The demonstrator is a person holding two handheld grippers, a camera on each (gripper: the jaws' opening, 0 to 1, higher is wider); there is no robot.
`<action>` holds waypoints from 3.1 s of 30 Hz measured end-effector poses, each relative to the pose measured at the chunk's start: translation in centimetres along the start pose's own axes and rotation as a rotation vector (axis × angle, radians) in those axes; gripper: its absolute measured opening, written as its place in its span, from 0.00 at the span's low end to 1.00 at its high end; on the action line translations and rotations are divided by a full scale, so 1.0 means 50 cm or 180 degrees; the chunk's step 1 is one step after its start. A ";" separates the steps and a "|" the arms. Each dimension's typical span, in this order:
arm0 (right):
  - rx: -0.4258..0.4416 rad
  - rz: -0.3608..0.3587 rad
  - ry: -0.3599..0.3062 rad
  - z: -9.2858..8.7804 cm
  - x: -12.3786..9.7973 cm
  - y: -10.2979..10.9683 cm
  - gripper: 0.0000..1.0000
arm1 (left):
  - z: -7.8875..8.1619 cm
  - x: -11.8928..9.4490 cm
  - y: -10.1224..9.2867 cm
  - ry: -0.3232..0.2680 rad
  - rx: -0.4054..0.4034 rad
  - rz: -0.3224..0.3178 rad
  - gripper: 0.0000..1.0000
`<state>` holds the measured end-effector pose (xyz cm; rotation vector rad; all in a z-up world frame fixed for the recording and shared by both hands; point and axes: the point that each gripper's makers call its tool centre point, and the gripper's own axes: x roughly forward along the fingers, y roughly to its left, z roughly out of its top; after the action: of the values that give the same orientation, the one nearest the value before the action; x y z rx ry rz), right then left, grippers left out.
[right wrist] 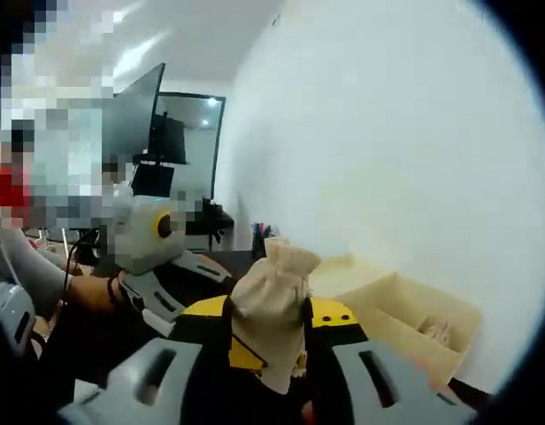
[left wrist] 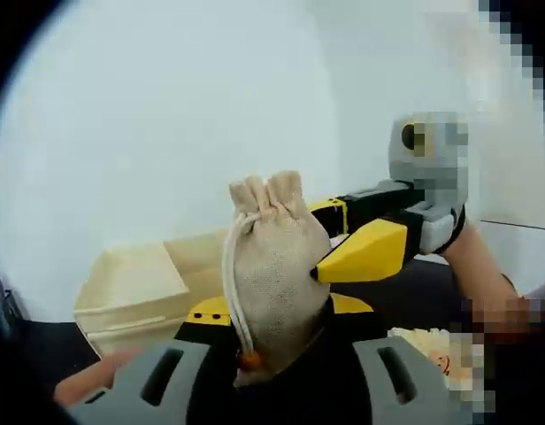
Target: Open the drawer, pick up the cosmetic bottles from the table one by one, place them into the drawer, release the gripper, close the drawer, and move the gripper away
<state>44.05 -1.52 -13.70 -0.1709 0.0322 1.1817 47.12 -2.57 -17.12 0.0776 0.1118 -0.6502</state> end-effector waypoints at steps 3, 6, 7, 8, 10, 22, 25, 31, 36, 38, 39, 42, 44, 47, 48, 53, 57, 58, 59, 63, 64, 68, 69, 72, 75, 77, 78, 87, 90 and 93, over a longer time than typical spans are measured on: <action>-0.0031 -0.0018 0.0036 -0.006 0.002 0.001 0.29 | -0.003 0.000 0.000 0.0020 -0.0004 -0.0003 0.33; -0.0022 -0.0051 0.0082 -0.015 0.004 0.003 0.23 | -0.007 0.001 -0.001 0.0055 0.0017 0.0003 0.33; -0.0020 -0.0063 0.0097 -0.016 0.005 0.004 0.22 | -0.007 0.002 0.000 0.0063 0.0028 0.0011 0.33; -0.0001 -0.0080 0.0123 -0.018 0.006 0.003 0.20 | -0.008 0.002 0.002 0.0078 0.0053 0.0030 0.33; -0.0017 -0.0098 0.0128 -0.018 0.007 0.004 0.18 | -0.007 0.001 0.005 0.0084 0.0066 0.0046 0.34; 0.0231 -0.0318 0.0088 -0.016 0.001 -0.057 0.15 | -0.046 -0.009 0.051 0.0607 0.0511 0.0201 0.43; 0.0219 -0.0387 0.0101 -0.015 -0.007 -0.070 0.15 | -0.035 -0.021 0.055 0.0594 0.0545 0.0218 0.42; 0.0200 -0.0531 0.0133 -0.010 -0.012 -0.091 0.15 | -0.021 -0.040 0.096 0.0563 0.0626 0.0436 0.44; 0.0197 -0.0691 0.0168 -0.002 -0.014 -0.131 0.15 | -0.024 -0.056 0.108 0.0657 0.0546 0.0405 0.44; 0.0207 -0.0761 0.0183 0.005 -0.014 -0.159 0.15 | -0.027 -0.057 0.105 0.0702 0.0549 0.0357 0.45; 0.0210 -0.0787 0.0186 0.010 -0.015 -0.170 0.15 | -0.027 -0.056 0.104 0.0711 0.0553 0.0353 0.45; 0.0191 -0.0840 0.0200 0.020 -0.016 -0.192 0.15 | -0.028 -0.055 0.101 0.0750 0.0623 0.0341 0.45; 0.0180 -0.0880 0.0209 0.029 -0.017 -0.208 0.15 | -0.027 -0.055 0.097 0.0767 0.0657 0.0310 0.45; 0.0168 -0.0924 0.0228 0.036 -0.016 -0.220 0.15 | -0.023 -0.056 0.088 0.0744 0.0644 0.0247 0.45; 0.0160 -0.0936 0.0235 0.038 -0.016 -0.225 0.15 | -0.022 -0.056 0.087 0.0738 0.0640 0.0235 0.45; 0.0134 -0.0981 0.0275 0.041 -0.012 -0.242 0.15 | -0.013 -0.062 0.072 0.0708 0.0633 0.0123 0.45; 0.0157 -0.1006 0.0313 0.039 -0.006 -0.261 0.15 | -0.009 -0.073 0.073 0.0758 0.0564 0.0113 0.38; 0.0193 -0.0996 0.0312 0.039 -0.004 -0.265 0.16 | -0.010 -0.073 0.075 0.0776 0.0551 0.0118 0.35; 0.0204 -0.0995 0.0317 0.038 -0.002 -0.270 0.16 | -0.011 -0.073 0.074 0.0771 0.0550 0.0113 0.36; 0.0218 -0.1049 0.0338 0.039 0.003 -0.298 0.16 | -0.014 -0.067 0.064 0.0760 0.0531 0.0048 0.39; 0.0224 -0.1050 0.0342 0.039 0.006 -0.302 0.16 | -0.016 -0.064 0.061 0.0762 0.0534 0.0037 0.43; 0.0202 -0.0999 0.0331 0.041 0.024 -0.324 0.16 | -0.029 -0.059 0.053 0.0817 0.0541 -0.0025 0.47; 0.0194 -0.0993 0.0330 0.041 0.030 -0.330 0.16 | -0.032 -0.059 0.051 0.0831 0.0538 -0.0050 0.47; 0.0122 -0.0973 0.0346 0.044 0.049 -0.354 0.16 | -0.033 -0.054 0.050 0.0860 0.0496 -0.0119 0.47; 0.0056 -0.0953 0.0352 0.041 0.062 -0.367 0.16 | -0.035 -0.054 0.049 0.0872 0.0389 -0.0210 0.47; 0.0029 -0.0944 0.0338 0.035 0.072 -0.375 0.16 | -0.038 -0.058 0.052 0.0868 0.0316 -0.0223 0.47; 0.0022 -0.0930 0.0334 0.031 0.077 -0.377 0.16 | -0.037 -0.058 0.057 0.0859 0.0296 -0.0216 0.47; -0.0060 -0.0922 0.0331 -0.011 0.125 -0.425 0.16 | -0.043 -0.057 0.061 0.0881 0.0235 -0.0175 0.47; -0.0139 -0.0942 0.0323 -0.022 0.138 -0.433 0.16 | -0.043 -0.059 0.060 0.0878 0.0247 -0.0165 0.47; -0.0244 -0.0924 0.0328 -0.033 0.153 -0.437 0.16 | -0.045 -0.065 0.062 0.0865 0.0243 -0.0140 0.47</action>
<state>67.22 -2.80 -13.66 -0.2940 0.0507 0.8842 46.26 2.11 -18.84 0.2378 0.3516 -0.6855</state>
